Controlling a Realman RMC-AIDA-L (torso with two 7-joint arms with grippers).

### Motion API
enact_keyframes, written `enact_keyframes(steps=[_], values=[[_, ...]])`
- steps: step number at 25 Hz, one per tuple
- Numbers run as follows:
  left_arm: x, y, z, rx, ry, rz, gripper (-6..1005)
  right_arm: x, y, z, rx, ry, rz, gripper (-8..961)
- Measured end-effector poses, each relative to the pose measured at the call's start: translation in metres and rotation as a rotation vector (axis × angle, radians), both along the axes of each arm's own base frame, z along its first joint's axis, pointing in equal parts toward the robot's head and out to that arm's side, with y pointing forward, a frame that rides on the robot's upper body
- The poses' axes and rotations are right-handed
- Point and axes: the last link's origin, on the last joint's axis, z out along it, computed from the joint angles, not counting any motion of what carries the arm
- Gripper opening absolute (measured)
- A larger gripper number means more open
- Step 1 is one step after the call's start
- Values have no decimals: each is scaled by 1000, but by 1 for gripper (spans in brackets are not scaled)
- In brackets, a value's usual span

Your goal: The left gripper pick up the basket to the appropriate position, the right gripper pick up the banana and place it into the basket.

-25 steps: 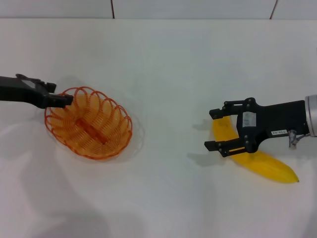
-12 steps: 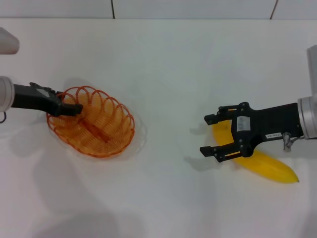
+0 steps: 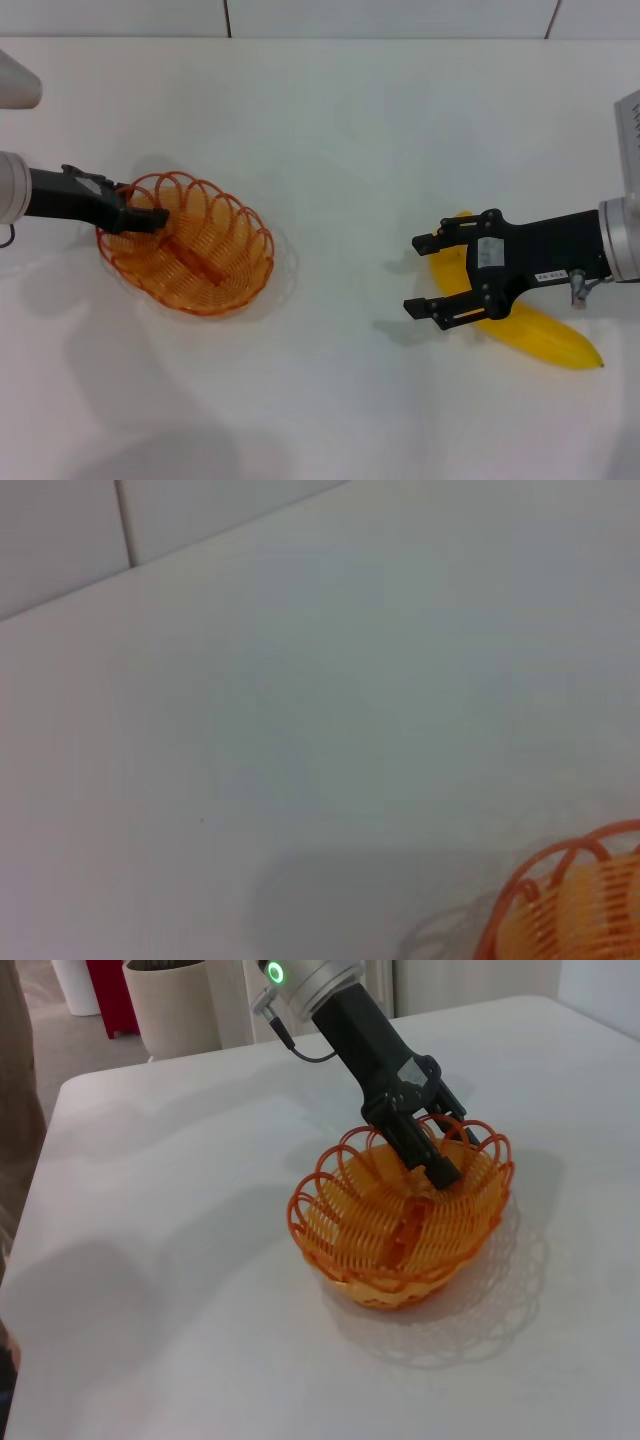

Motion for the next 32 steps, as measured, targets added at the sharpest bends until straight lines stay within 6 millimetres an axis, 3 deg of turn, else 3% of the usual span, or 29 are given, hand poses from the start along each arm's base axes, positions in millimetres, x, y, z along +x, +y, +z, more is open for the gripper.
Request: enact_keyframes(steps=[14, 32], values=[[11, -1, 10, 0, -50, -27, 664, 2, 0, 1, 7, -4, -7, 833], [10, -3, 9, -10, -50, -27, 665, 3, 0, 0, 3, -5, -9, 832]])
